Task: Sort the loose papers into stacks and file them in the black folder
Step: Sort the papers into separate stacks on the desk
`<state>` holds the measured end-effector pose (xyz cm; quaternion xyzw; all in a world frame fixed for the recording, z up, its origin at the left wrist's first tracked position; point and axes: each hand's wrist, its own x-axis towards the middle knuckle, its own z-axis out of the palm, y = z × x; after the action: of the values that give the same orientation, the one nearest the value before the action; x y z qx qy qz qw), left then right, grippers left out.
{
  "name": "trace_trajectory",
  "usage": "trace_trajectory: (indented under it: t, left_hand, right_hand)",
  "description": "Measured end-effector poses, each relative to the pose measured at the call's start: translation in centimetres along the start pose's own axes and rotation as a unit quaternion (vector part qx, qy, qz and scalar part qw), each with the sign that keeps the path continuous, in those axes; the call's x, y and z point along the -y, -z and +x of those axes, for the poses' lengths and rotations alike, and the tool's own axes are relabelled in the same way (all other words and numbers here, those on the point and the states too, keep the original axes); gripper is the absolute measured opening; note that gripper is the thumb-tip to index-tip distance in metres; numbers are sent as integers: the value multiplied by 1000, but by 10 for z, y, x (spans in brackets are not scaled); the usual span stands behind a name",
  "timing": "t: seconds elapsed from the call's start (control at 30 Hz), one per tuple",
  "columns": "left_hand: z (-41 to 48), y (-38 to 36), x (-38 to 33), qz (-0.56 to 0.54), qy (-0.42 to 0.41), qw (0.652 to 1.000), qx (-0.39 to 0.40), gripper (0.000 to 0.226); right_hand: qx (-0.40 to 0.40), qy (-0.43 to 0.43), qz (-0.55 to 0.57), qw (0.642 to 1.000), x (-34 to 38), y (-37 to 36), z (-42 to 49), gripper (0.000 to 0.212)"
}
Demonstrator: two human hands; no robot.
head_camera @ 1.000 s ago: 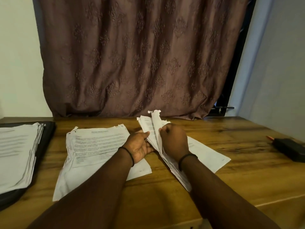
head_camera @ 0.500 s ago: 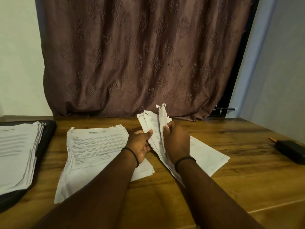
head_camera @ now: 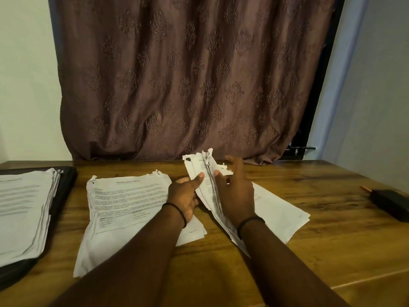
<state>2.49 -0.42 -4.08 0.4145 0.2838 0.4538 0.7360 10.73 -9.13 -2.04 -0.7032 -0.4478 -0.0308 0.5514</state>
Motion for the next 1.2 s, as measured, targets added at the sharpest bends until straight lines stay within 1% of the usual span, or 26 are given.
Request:
trace_trajectory:
  t: [0.1, 0.13, 0.2, 0.3, 0.37, 0.43, 0.5, 0.53, 0.57, 0.63, 0.7, 0.77, 0.8, 0.9, 0.97, 1.03, 1.2]
  left_hand:
    - [1, 0, 1, -3, -9, 1000, 0, 23]
    - [1, 0, 2, -4, -10, 1000, 1, 21]
    - [1, 1, 2, -5, -10, 1000, 8, 21]
    - [1, 2, 0, -6, -3, 1000, 26, 29]
    - [3, 2, 0, -15, 8, 999, 34, 32]
    - [2, 2, 0, -22, 18, 999, 36, 30]
    - [1, 1, 0, -25, 25, 999, 39, 27]
    - [0, 1, 0, -24, 25, 998, 43, 25]
    - [0, 0, 0, -24, 25, 998, 47, 24]
    - [-1, 0, -1, -29, 22, 998, 51, 23]
    - [0, 1, -1, -24, 19, 998, 48, 23]
    - [0, 1, -1, -20, 21, 999, 46, 24]
    - [1, 1, -1, -23, 24, 998, 45, 25]
    - [3, 3, -1, -35, 33, 998, 49, 25]
    - [4, 4, -1, -37, 38, 997, 53, 25]
    - [4, 5, -1, -33, 39, 997, 61, 26]
    - [3, 3, -3, 0, 39, 995, 97, 36]
  right_hand:
    - [36, 4, -40, 999, 2, -1, -1, 63]
    - [42, -3, -49, 998, 2, -1, -1, 65]
    - [33, -9, -58, 998, -2, -3, 0, 63]
    - [-8, -10, -44, 999, -6, -1, 3, 60]
    - [-22, -3, -41, 999, -5, 2, 3, 52]
    - [-30, -4, -39, 999, -4, 4, 2, 37]
    - [-25, -5, -53, 998, -4, 2, 3, 27]
    - [-17, -1, -53, 998, -4, 1, 2, 26]
    - [-5, 2, -45, 999, -4, 0, 2, 28]
    - [19, 4, -37, 999, -4, 0, 2, 43]
    - [42, 7, -60, 997, -5, 1, 3, 53]
    - [66, 8, -81, 994, -5, 2, 3, 56]
    - [73, 8, -83, 994, -5, 3, 4, 54]
    - [57, -4, -64, 996, -7, 4, 4, 35]
    - [36, -8, -73, 997, -8, 4, 5, 25]
    - [3, -23, -56, 998, -9, 4, 7, 25]
    - [-48, -42, 52, 997, -13, 3, 10, 28]
